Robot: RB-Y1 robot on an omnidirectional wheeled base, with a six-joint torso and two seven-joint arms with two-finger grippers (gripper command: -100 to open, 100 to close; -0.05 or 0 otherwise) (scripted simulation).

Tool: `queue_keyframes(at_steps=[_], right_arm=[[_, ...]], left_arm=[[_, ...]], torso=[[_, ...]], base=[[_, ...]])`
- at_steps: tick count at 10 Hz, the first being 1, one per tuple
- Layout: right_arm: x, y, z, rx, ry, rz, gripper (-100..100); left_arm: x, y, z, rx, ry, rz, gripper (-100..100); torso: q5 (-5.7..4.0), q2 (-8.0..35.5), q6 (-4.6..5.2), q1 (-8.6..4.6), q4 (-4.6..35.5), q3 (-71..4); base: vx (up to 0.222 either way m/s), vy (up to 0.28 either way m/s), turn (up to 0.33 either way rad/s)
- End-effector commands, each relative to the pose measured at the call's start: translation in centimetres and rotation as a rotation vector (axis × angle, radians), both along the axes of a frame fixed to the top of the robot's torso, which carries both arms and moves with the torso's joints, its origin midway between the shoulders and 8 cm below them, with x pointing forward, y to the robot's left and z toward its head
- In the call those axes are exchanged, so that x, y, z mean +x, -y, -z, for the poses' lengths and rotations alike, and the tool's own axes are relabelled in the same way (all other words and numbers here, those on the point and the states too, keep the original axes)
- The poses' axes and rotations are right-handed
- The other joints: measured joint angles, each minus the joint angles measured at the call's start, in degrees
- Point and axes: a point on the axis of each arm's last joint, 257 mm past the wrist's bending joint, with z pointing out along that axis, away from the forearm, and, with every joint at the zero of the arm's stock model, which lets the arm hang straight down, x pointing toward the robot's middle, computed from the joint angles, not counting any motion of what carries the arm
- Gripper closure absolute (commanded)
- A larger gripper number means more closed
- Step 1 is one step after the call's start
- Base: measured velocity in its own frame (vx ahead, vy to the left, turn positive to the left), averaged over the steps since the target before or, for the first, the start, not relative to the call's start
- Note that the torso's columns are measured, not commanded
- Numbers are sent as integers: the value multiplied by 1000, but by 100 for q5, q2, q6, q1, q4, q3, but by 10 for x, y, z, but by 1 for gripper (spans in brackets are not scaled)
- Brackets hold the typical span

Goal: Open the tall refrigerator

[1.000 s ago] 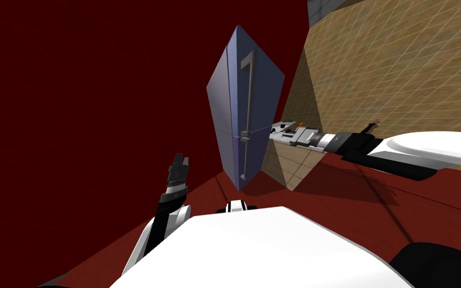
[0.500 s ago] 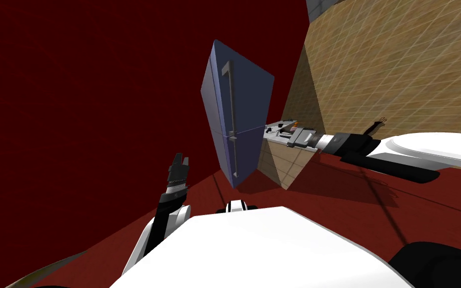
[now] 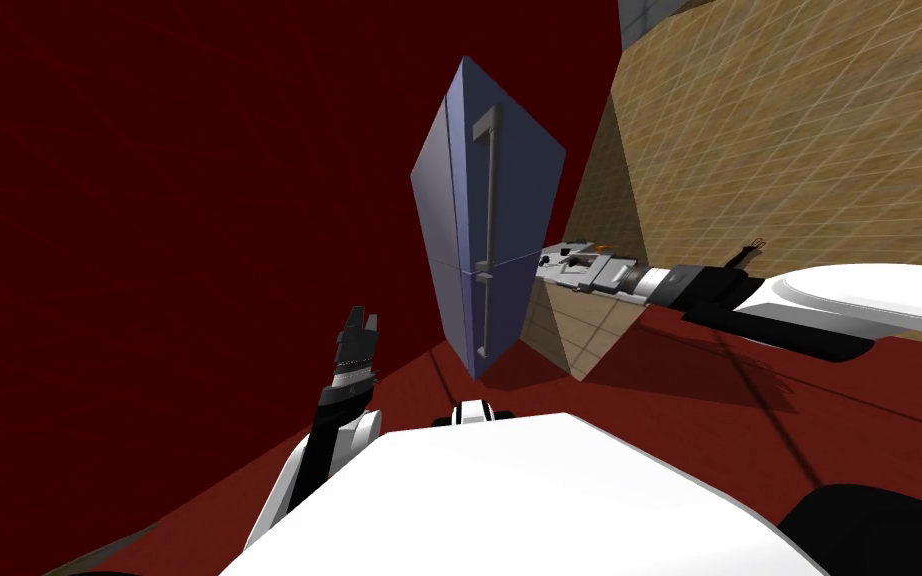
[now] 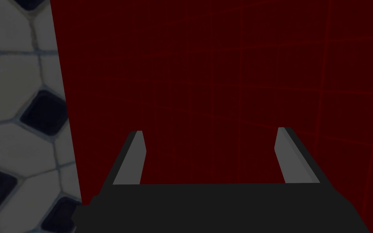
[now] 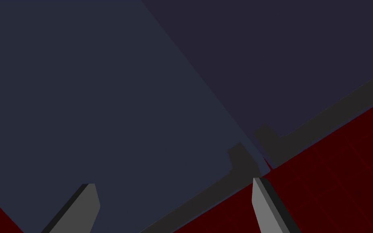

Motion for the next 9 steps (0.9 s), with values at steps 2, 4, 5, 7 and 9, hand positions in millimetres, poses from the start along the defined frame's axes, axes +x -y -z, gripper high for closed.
queue_keyframes(at_steps=[2, 4, 5, 7, 9], right_arm=[[5, 21, 0, -1, 1, 52, -100], [8, 35, -1, -3, 1, 85, -100], [9, 40, -1, -3, 2, 99, -100], [11, 53, -1, -5, 2, 130, -100], [14, 69, -1, -7, 4, 167, -100]], left_arm=[[0, 0, 0, 0, 0, 0, 0], [0, 0, 0, 0, 0, 0, 0], [0, 0, 0, 0, 0, 0, 0], [0, 0, 0, 0, 0, 0, 0], [0, 0, 0, 0, 0, 0, 0]], torso=[[5, -3, -1, 4, -1, -3], [6, -2, -1, 13, -1, -2], [8, -3, -1, 14, -1, -3], [7, -1, 0, 16, 0, -1], [5, 4, 0, 9, 0, 1]], base=[[104, 210, -45], [113, 233, -47], [82, 228, -43], [105, 246, -47], [83, 265, -50]])
